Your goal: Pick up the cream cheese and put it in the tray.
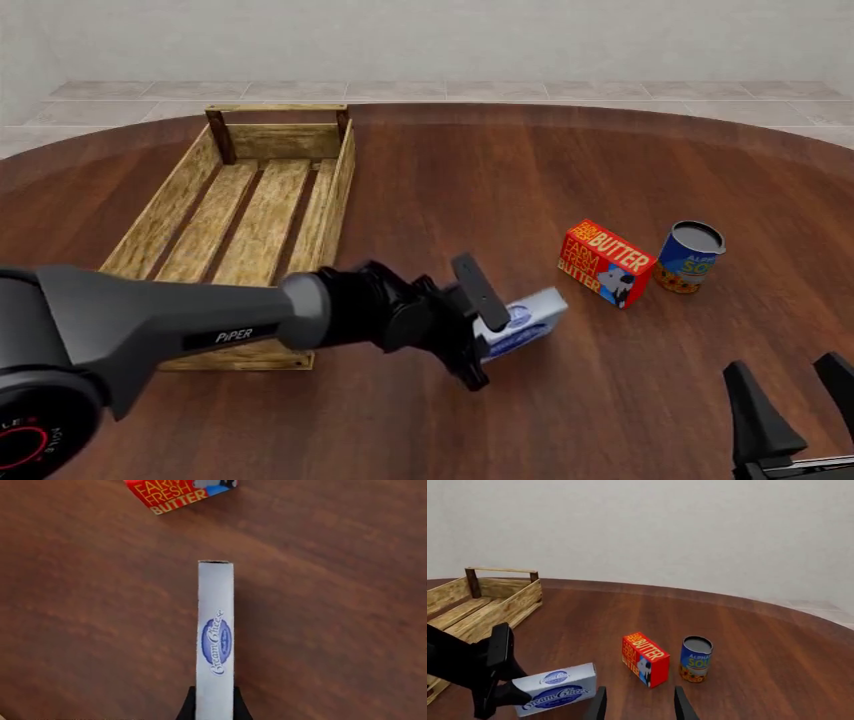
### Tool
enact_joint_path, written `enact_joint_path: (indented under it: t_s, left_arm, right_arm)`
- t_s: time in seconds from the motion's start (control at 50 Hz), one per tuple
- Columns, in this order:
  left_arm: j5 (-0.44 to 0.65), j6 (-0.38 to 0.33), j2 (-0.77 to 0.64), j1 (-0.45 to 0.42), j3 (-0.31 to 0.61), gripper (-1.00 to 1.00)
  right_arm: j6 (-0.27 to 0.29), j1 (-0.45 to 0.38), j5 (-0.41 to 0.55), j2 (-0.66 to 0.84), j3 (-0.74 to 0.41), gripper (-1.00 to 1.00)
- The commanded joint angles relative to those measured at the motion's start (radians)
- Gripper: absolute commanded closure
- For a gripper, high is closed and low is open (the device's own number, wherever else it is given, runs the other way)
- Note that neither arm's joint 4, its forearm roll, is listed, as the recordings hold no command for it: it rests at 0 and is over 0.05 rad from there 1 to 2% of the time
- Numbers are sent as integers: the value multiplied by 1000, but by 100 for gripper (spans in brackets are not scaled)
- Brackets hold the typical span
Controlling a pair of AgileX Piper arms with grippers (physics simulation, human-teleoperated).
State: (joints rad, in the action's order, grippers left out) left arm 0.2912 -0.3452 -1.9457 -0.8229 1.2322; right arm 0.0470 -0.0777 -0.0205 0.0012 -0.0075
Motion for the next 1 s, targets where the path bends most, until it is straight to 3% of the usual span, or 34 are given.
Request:
enact_joint_path:
  t_s: [0.02,0.26,0.5,1.0]
  left_arm:
    - [-19,-44,34,42,9,100]
    - [9,22,94,4,28,100]
    - [32,113,165,24,70,100]
    - [60,127,261,70,84,100]
  right_arm:
    - [-1,2,0,0,0,-100]
    - [5,1,0,0,0,-100]
    - [10,-4,-1,0,0,-100]
    - [11,-5,-1,0,0,-100]
